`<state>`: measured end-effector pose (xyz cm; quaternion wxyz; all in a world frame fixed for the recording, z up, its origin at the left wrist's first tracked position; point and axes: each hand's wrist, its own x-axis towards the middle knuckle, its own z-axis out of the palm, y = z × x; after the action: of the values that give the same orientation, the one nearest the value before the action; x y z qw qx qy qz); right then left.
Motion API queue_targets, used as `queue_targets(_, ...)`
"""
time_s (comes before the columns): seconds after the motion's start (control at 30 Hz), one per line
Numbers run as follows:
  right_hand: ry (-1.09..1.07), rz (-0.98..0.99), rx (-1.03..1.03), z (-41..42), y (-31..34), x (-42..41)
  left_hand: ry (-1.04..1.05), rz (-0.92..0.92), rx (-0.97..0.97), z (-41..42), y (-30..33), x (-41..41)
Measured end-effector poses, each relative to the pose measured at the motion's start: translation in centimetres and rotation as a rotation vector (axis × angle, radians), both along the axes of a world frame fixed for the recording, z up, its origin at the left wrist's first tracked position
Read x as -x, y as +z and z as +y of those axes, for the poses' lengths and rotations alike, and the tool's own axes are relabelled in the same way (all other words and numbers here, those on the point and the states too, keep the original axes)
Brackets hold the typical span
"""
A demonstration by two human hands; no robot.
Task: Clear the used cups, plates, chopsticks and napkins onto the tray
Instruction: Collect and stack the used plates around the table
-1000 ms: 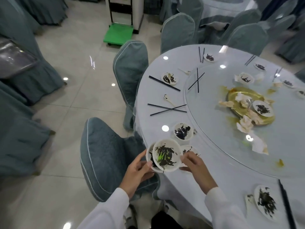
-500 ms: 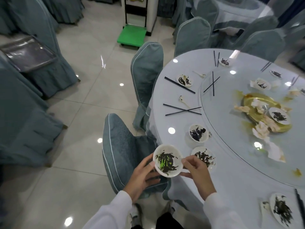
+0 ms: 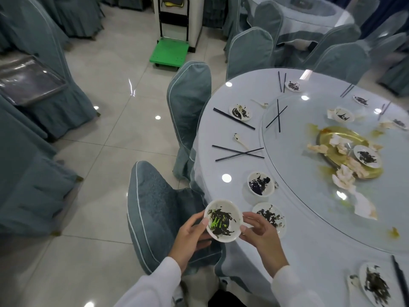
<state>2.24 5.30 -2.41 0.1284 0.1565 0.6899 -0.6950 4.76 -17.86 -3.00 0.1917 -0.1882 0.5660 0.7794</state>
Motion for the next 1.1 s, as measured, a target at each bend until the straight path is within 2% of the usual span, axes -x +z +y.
queue_targets(0.33,-0.003,-0.006,0.004,3.1,-0.1,4.7,0.015,-0.04,-0.025,2.9,0.4,4.1)
queue_targets(0.7,-0.312,-0.301,0.135,8.8,-4.1,11.8,0.246,-0.082,-0.035,4.8,0.5,7.6)
queue_targets(0.87,-0.336,-0.37,0.091,11.0,-6.3,14.2,0.357,-0.113,-0.025,4.5,0.6,6.7)
queue_targets(1.1,-0.264,-0.387,-0.091,11.1,-7.8,16.6,0.435,-0.14,0.026,3.9,0.3,3.7)
